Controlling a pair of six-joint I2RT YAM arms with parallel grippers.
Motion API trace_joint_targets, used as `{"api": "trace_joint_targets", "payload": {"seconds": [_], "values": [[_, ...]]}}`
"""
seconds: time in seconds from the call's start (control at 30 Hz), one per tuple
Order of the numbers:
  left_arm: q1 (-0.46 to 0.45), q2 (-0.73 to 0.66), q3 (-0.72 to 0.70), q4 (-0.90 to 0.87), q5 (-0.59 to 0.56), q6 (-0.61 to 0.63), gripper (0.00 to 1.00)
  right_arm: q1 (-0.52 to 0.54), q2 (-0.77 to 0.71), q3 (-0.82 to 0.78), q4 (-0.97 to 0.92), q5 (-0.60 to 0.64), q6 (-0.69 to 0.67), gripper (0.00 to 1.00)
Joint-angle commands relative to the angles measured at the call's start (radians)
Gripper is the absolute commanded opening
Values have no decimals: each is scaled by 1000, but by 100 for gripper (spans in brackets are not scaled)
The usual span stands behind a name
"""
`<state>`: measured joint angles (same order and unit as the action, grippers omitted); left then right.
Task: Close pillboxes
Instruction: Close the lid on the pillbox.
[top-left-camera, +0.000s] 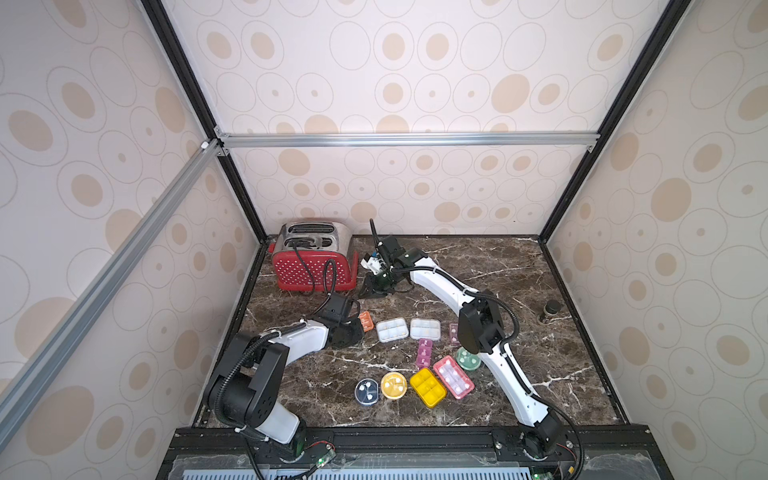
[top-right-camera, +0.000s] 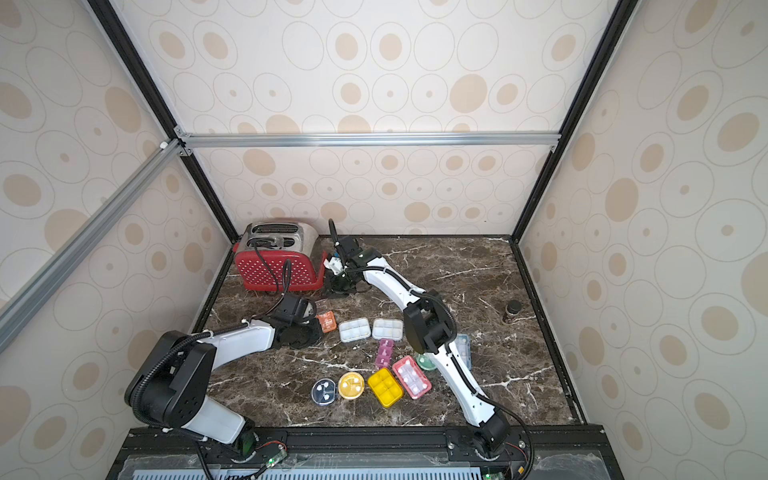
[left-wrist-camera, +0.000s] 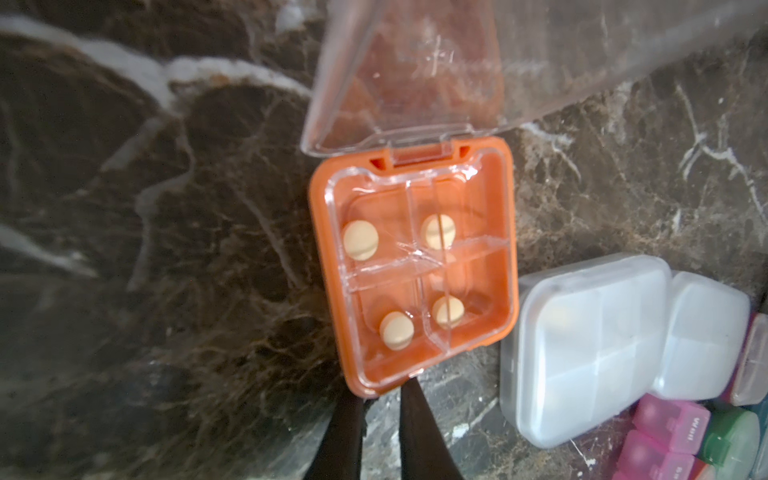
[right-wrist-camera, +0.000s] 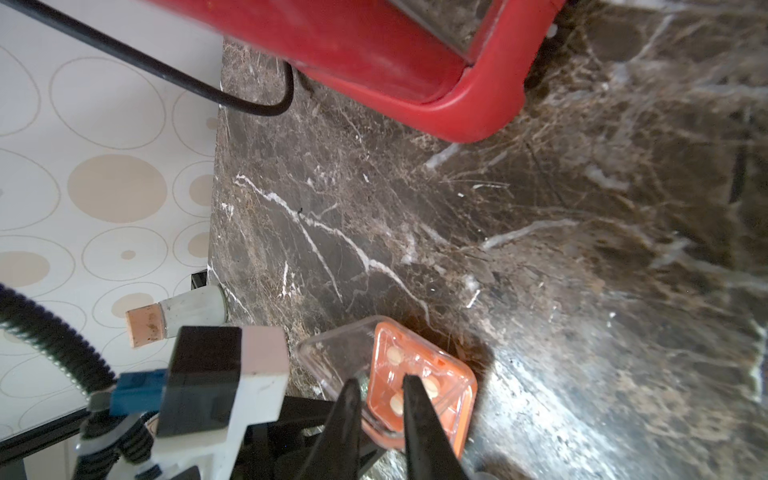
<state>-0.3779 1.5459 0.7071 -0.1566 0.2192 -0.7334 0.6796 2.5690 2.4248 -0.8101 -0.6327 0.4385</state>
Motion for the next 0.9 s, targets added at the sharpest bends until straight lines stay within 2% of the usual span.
{"api": "trace_joint_targets", "payload": {"seconds": [0.0, 0.67, 0.87], "values": [[-4, 18, 23, -58, -15, 14, 18, 14, -43, -42, -46, 1, -30, 21], [-4, -14, 32, -75, -33, 0, 16, 41, -150, -278, 36, 10, -29, 20], [-4, -64, 7, -96, -42, -10, 16, 51, -175, -342, 55, 39, -18, 20]]}}
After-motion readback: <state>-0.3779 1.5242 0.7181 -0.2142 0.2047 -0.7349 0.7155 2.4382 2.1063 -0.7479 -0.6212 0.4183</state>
